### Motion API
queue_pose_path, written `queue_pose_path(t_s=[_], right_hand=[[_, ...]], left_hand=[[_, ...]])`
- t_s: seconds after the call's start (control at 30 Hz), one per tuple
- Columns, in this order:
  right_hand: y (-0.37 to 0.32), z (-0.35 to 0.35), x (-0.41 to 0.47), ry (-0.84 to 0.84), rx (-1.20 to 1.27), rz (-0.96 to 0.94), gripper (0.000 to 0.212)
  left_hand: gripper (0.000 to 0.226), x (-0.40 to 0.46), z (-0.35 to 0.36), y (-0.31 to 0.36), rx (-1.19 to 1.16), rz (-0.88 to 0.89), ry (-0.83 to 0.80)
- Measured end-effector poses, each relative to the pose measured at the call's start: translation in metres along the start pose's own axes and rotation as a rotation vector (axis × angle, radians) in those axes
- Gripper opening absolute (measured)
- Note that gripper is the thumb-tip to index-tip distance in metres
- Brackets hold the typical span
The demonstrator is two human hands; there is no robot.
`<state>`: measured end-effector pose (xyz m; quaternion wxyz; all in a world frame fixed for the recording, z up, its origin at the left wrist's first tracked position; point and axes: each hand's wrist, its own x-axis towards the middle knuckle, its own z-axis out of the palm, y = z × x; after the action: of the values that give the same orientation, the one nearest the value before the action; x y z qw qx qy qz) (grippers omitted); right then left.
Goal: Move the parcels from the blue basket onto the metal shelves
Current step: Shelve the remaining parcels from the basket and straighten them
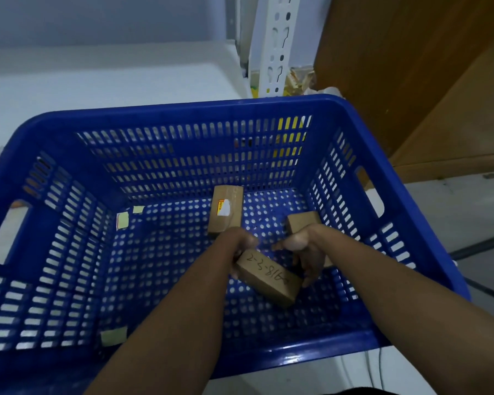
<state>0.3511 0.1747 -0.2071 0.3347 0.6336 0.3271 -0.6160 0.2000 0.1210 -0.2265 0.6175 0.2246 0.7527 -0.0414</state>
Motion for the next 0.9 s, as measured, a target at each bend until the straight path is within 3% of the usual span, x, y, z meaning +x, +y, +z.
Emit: queue_pose_path(t_s=[0.1, 0.27, 0.4, 0.5, 0.7, 0.9], right_hand=[[-0.001, 0.002, 0.002, 0.05, -0.019, -0.023, 0.087], [-0.004, -0.001, -0.013, 0.148, 0.039, -0.091, 0.054], [-0.002, -0.007, -0.066, 0.253, 0.158, -0.263, 0.043], [-0.001, -0.011, -0.133, 0.26, 0.181, -0.35, 0.023], [-0.009, -0.005, -0.312, 0.129, 0.346, -0.387, 0.033], [-0.02, 0.002, -0.494, 0.034, 0.43, -0.539, 0.027]], left_hand=[[0.048, 0.005, -0.005, -0.004, -0.038, -0.032, 0.069], [0.058, -0.016, -0.012, -0.004, -0.24, -0.005, 0.109], [0.038, -0.064, -0.031, -0.003, -0.511, 0.077, 0.073], [0.033, -0.129, -0.058, 0.004, -0.704, 0.137, 0.05], [0.021, -0.299, -0.12, 0.016, -0.884, 0.212, -0.096], [0.034, -0.474, -0.177, 0.033, -0.946, 0.318, -0.135]])
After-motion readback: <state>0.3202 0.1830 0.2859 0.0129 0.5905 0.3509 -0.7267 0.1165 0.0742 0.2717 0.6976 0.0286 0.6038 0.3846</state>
